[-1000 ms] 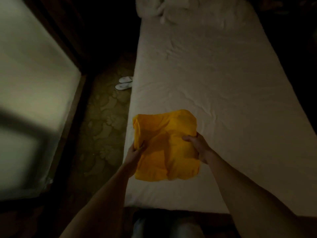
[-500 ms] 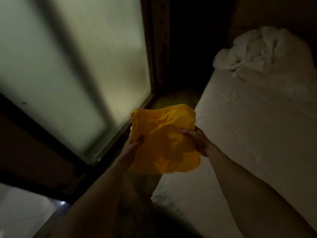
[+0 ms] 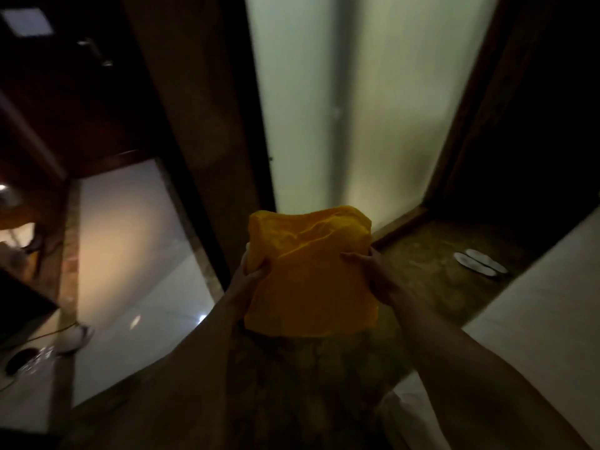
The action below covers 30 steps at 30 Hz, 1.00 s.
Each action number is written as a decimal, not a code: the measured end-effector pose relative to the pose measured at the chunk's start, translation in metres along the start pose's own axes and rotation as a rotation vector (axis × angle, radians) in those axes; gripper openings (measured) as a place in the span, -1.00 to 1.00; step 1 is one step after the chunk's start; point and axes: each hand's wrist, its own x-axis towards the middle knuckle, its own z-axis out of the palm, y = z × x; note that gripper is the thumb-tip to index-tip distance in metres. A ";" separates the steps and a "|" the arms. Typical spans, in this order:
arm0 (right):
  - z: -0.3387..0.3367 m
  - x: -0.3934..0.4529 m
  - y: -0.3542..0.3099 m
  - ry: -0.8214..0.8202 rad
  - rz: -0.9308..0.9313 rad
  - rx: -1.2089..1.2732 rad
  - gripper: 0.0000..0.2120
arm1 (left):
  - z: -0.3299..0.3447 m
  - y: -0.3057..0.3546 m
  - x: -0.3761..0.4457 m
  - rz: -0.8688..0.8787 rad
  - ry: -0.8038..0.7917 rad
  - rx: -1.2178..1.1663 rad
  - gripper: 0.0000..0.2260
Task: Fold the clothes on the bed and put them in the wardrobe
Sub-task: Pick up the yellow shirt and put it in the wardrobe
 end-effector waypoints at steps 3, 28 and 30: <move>0.067 0.023 0.006 -0.112 0.030 -0.016 -0.25 | -0.066 0.006 -0.020 0.002 0.121 -0.004 -0.20; 0.486 0.269 0.005 -0.788 0.121 -0.245 -0.67 | -0.397 0.068 -0.010 0.009 0.944 -0.185 -0.04; 0.511 0.286 0.004 -0.789 0.128 -0.289 -0.64 | -0.419 0.075 -0.002 0.006 0.959 -0.177 -0.03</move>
